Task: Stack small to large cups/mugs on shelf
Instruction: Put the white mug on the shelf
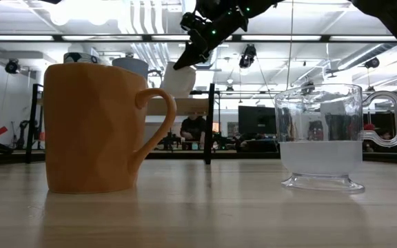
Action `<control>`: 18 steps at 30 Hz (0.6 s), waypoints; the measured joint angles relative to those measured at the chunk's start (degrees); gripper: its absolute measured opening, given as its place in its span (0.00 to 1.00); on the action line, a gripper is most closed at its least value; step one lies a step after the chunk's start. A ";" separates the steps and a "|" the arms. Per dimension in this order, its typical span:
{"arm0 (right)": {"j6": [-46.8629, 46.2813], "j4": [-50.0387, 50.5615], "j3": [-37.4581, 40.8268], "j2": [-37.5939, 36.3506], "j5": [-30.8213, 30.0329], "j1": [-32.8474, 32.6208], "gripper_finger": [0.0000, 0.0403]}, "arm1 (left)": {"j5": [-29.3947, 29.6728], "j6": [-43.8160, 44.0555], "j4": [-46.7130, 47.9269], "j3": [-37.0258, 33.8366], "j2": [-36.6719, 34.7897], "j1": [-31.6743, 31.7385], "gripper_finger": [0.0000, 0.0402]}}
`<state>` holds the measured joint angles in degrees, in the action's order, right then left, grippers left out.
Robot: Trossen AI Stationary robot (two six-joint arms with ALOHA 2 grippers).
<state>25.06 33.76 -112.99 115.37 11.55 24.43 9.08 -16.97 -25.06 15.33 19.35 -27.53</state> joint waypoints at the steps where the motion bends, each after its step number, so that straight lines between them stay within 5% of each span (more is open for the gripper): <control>1: 0.00 0.02 0.00 0.00 0.00 0.00 0.03 | 0.00 0.00 0.01 0.00 0.00 -0.02 0.00; 18: -0.01 -0.14 1.70 -0.02 0.42 -0.02 0.03 | 0.00 0.00 0.00 0.00 0.00 0.00 0.00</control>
<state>25.05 33.62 -111.29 115.35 11.97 24.40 9.08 -16.97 -25.06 15.33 19.35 -27.53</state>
